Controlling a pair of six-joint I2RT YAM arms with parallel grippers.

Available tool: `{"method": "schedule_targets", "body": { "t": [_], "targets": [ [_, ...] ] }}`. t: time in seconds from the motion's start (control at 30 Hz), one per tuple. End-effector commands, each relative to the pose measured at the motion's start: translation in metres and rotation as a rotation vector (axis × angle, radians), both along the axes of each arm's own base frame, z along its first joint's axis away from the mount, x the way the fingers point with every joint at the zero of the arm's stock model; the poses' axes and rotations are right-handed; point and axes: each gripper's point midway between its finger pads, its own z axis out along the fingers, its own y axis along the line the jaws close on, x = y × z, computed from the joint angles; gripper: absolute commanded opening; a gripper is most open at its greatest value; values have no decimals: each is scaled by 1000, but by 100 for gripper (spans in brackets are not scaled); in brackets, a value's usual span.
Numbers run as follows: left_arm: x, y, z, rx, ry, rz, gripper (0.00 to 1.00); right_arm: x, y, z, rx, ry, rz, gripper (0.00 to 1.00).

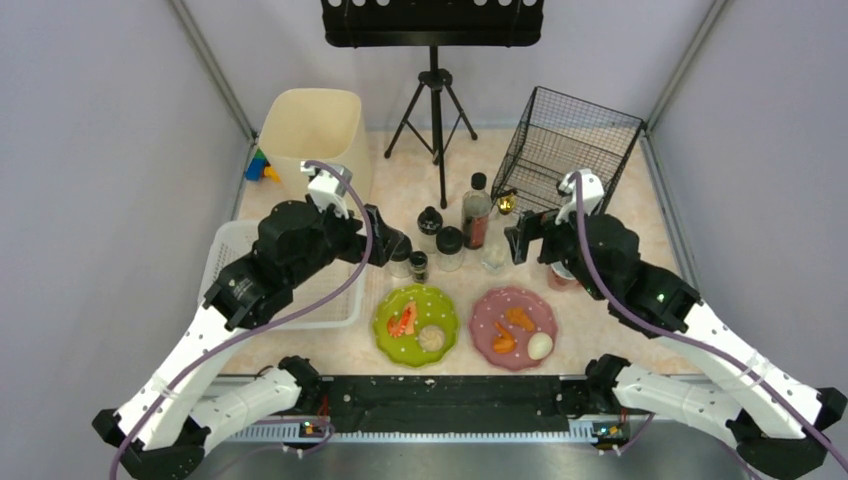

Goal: Clear the kitchen counter

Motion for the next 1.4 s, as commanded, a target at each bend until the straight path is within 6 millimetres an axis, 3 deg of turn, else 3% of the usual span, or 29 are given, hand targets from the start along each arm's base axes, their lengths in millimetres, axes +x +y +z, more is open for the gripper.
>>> {"method": "schedule_targets", "body": {
  "t": [0.0,0.2,0.37,0.77,1.1,1.2,1.37],
  "targets": [
    [-9,-8,5,-75,-16,-47,99,2,-8,-12,-28,-2,-42,96],
    [-19,-13,-4,-99,-23,-106,99,14,11,-42,-3,-17,-17,91],
    [-26,-17,-9,-112,-19,-147,99,34,28,-54,-30,-78,-15,90],
    [-36,-31,-36,-127,32,-233,99,61,31,-55,-46,-195,-100,82],
    [-40,-38,-42,-139,52,-273,99,72,36,-66,-29,-211,-134,74],
    [-41,-38,-42,-141,53,-278,99,74,36,-71,-31,-220,-140,64],
    [-42,-36,-43,-136,51,-270,99,77,37,-78,-40,-219,-153,60]
  ]
}}
